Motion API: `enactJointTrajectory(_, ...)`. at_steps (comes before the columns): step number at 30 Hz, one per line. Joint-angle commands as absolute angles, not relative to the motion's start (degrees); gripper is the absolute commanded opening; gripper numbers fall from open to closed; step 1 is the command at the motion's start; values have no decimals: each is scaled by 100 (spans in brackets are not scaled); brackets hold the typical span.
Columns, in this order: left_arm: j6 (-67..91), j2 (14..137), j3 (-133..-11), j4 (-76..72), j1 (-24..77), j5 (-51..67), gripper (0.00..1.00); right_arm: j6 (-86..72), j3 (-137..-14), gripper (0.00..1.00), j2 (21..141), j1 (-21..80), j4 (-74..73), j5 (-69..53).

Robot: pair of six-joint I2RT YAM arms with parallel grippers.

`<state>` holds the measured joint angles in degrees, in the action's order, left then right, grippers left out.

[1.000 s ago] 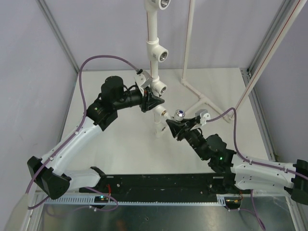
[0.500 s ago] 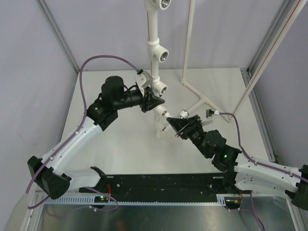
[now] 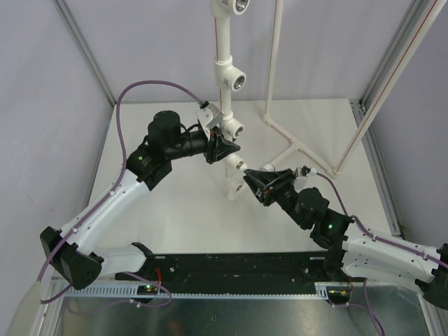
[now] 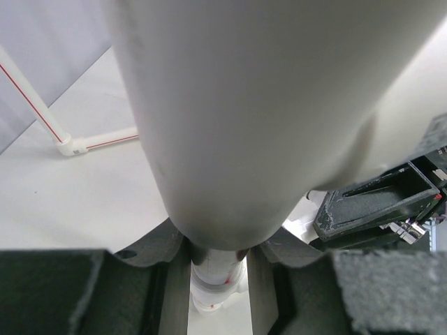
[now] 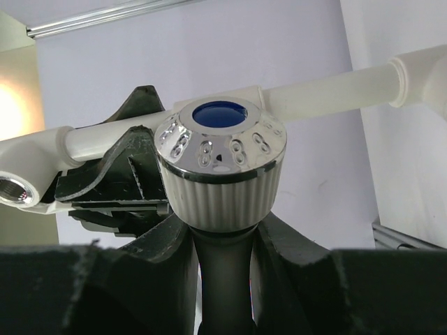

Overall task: Install the water faucets
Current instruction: Screw the water faucet onto the adaptor.

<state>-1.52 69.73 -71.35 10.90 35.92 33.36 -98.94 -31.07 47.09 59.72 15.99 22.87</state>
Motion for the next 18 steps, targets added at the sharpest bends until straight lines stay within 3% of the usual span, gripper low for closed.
enactJointTrajectory(1, 299, 7014, -7074, 1678, 3739, 3974, 0, -10260, -3138, 31, 4491, 5849, 1708, 2488)
enactJointTrajectory(4, 291, 7016, -7068, 1678, 3737, 3976, 0, -10024, -3138, 45, 4377, 5853, 1720, 2472)
enactJointTrajectory(7, 290, 7014, -7067, 1680, 3727, 3974, 0, -9798, -3130, 70, 4248, 5852, 1699, 2478)
enactJointTrajectory(11, 290, 7020, -7066, 1683, 3711, 3977, 0, -9604, -3125, 91, 4023, 5855, 1451, 2525)
enactJointTrajectory(13, 290, 7022, -7066, 1677, 3692, 3980, 0, -9538, -3121, 97, 3897, 5858, 1235, 2517)
enactJointTrajectory(18, 298, 7023, -7070, 1681, 3674, 3989, 0, -9289, -3036, 99, 3422, 5934, 587, 2599)
